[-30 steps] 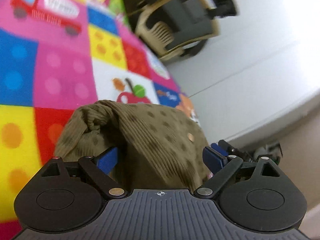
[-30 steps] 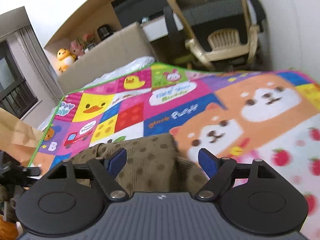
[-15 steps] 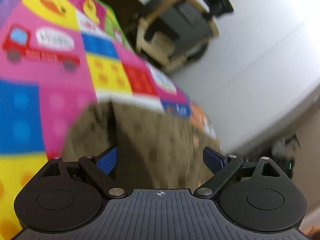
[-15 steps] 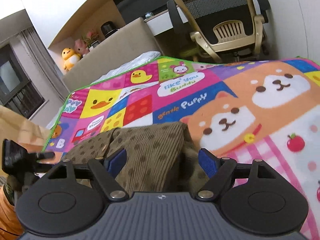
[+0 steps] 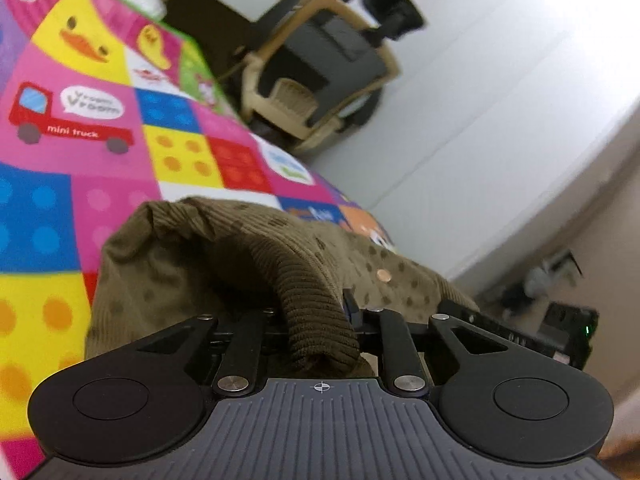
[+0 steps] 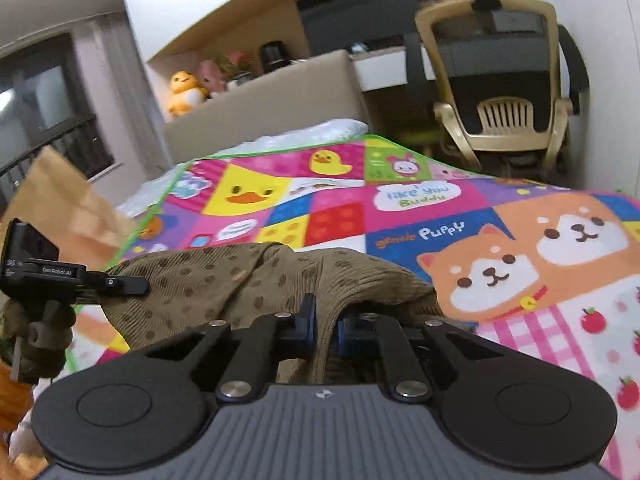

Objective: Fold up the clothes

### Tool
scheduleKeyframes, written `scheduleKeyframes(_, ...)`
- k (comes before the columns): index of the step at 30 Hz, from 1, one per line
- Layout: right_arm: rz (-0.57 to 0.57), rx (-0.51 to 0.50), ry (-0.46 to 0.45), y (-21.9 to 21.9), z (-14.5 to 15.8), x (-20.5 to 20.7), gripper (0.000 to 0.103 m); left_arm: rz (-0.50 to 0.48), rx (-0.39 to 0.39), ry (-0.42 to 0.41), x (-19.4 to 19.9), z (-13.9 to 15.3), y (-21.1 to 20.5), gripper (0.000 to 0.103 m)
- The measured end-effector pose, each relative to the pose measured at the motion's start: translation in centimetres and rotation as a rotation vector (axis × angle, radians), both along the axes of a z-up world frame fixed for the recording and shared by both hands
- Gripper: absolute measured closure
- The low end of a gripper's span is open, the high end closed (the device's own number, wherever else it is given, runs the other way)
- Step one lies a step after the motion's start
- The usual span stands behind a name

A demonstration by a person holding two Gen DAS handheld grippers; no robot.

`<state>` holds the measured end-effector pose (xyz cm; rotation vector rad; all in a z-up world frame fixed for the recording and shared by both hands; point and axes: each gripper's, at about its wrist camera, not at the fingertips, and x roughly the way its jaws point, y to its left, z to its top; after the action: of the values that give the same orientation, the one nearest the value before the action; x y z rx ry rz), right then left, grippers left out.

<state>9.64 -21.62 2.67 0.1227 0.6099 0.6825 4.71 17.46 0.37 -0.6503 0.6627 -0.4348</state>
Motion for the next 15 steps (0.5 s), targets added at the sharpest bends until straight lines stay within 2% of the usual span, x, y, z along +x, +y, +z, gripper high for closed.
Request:
scheduleKeyframes(2, 0.011, -0.017, 0.038, -0.6, -1.0, -1.3, 0.092, -0.027, 0.005, 0.004, -2.0, -0.4, -0.5, 0.081)
scheduleKeyframes(4, 0.014, -0.067, 0.091, -0.6, -3.1, -2.3, 0.09, -0.049, -0.008, 0.055, -3.3, -2.2, -0.6, 0.078)
scheduleKeyframes(6, 0.002, -0.144, 0.115, -0.2, -5.0, -2.8, 0.078, -0.046, 0.009, 0.124, -3.9, -3.9, -0.7, 0.072)
scheduleKeyframes(8, -0.012, -0.181, 0.11, -0.5, -5.5, -3.0, 0.054, -0.034, 0.019, 0.112, -3.3, -3.4, -0.7, 0.069)
scheduleKeyframes(9, -0.02, -0.176, 0.098, -0.8, -5.2, -3.1, 0.049, -0.029, 0.023, 0.107, -3.0, -3.2, -0.7, 0.065)
scheduleKeyframes(10, -0.027, -0.148, 0.078, -1.4, -4.5, -3.1, 0.039, -0.023, 0.028, 0.101, -2.7, -2.9, -0.7, 0.061)
scheduleKeyframes(11, -0.034, -0.104, 0.071, -1.9, -3.8, -2.7, 0.033, -0.017, 0.033, 0.095, -2.4, -2.7, -0.7, 0.049)
scheduleKeyframes(12, -0.041, -0.049, 0.08, -2.4, -3.3, -2.0, 0.03, -0.011, 0.038, 0.09, -2.1, -2.4, -0.7, 0.041)
scheduleKeyframes(14, -0.054, 0.061, 0.097, -3.3, -2.4, -0.6, 0.019, 0.001, 0.047, 0.078, -1.5, -2.0, -0.7, 0.032)
scheduleKeyframes(15, -0.061, 0.116, 0.105, -3.8, -1.9, 0.1, 0.016, 0.007, 0.052, 0.073, -1.2, -1.7, -0.7, 0.027)
